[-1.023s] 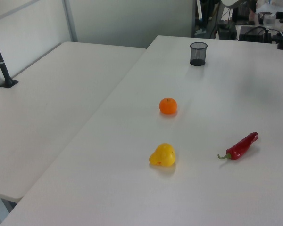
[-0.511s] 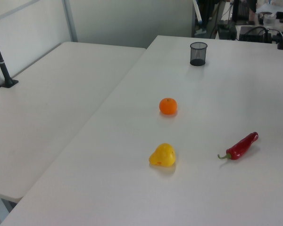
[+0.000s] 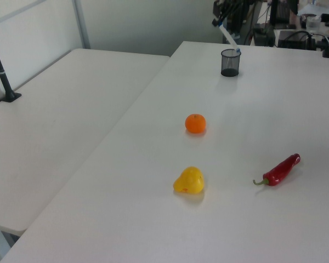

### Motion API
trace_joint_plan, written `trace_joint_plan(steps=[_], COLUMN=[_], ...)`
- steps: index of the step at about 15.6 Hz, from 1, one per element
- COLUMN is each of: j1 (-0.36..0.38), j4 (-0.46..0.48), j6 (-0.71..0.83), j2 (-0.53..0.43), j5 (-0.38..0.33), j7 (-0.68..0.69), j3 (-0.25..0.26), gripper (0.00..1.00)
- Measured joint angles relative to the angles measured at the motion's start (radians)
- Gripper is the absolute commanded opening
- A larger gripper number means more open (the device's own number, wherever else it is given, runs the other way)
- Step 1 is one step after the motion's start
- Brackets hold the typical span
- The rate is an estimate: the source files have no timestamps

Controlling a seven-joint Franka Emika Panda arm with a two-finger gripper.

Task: Take marker pen
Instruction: 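Carry the marker across the table and lower it beside the orange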

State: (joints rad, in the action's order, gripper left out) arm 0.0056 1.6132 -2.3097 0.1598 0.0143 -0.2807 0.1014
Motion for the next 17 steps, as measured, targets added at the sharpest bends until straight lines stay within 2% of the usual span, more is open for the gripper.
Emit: trace_joint_plan(steps=[3,6,8,11,17], j1=[0.038,0.037,0.038,0.061,0.147], j4=[0.026,0.060,0.091,0.136,0.168], j6=[0.055,0.108,0.129,0.154,0.134], j2=[0.012,0.023,0.024,0.028,0.118], j5=[-0.008,-0.029,-0.053,-0.091,-0.093], j7=[0.001,0.022,0.060,0.117,0.119], j3=[-0.054,-0.129,-0.157,-0.181,-0.188], gripper=[0.00,0.00,0.00,0.00,0.01])
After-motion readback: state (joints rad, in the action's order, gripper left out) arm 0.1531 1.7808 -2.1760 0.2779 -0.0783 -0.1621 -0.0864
